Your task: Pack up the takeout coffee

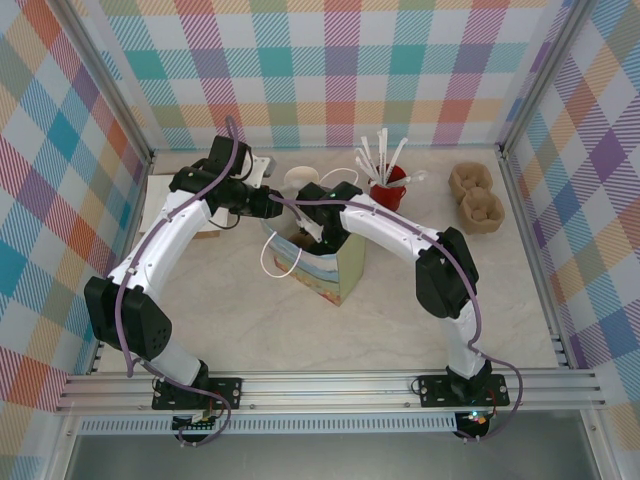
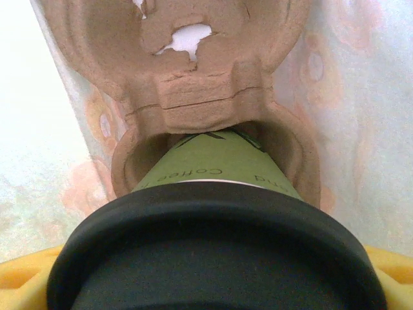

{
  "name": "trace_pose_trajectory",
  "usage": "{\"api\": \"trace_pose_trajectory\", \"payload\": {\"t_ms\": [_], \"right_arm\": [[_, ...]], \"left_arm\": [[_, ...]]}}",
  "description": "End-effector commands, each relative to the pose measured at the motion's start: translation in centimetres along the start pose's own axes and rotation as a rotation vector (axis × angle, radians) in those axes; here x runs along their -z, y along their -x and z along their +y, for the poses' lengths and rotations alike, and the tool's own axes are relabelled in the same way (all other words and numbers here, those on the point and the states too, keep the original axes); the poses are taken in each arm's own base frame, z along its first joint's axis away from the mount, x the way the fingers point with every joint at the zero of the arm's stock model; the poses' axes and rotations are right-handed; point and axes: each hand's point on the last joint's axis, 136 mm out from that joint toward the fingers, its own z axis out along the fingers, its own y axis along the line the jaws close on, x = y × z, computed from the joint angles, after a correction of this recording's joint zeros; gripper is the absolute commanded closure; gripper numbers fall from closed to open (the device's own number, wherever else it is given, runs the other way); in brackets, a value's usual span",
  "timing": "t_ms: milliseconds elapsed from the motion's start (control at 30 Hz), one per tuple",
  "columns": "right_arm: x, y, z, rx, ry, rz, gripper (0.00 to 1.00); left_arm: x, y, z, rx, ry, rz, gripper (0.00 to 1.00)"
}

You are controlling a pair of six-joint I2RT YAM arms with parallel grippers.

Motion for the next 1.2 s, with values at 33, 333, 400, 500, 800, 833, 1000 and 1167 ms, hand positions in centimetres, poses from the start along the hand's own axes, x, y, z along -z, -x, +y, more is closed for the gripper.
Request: {"api": "trace_pose_trajectory", "payload": {"t_ms": [33, 333, 400, 500, 800, 833, 1000, 1167], "right_arm": [[-2.0, -0.5, 0.0, 0.014, 0.016, 0.043, 0.22], [-2.6, -0.7, 0.0, 0.010, 0.020, 0.058, 0.21], [-2.6, -0.8, 0.0, 0.008, 0.022, 0.059, 0.22], [-2.4, -0.7, 0.0, 0.008, 0.022, 0.054, 0.22], [-1.9, -0.4, 0.3, 0.004, 0.035, 0.034, 0.21], [-1.9, -0.3, 0.3, 0.004, 0.037, 0.033, 0.21], [-1.5, -0.1, 0.3, 0.000, 0.041, 0.019, 0.19], [-0.9, 0.1, 0.3, -0.005, 0.044, -0.002, 0.16]], "left_arm": [[0.4, 0.4, -0.3, -0.016, 0.000, -0.017, 0.64], [0.4, 0.4, -0.3, -0.016, 0.002, -0.017, 0.64], [0.4, 0.3, -0.3, -0.016, 0.000, -0.016, 0.64], [0.4, 0.4, -0.3, -0.016, -0.002, -0.016, 0.64], [0.3, 0.3, -0.3, -0.015, -0.004, -0.012, 0.63], [0.3, 0.3, -0.3, -0.015, -0.004, -0.012, 0.63], [0.3, 0.3, -0.4, -0.016, -0.006, -0.014, 0.63], [0.5, 0.2, -0.4, -0.024, -0.006, -0.013, 0.63]]}}
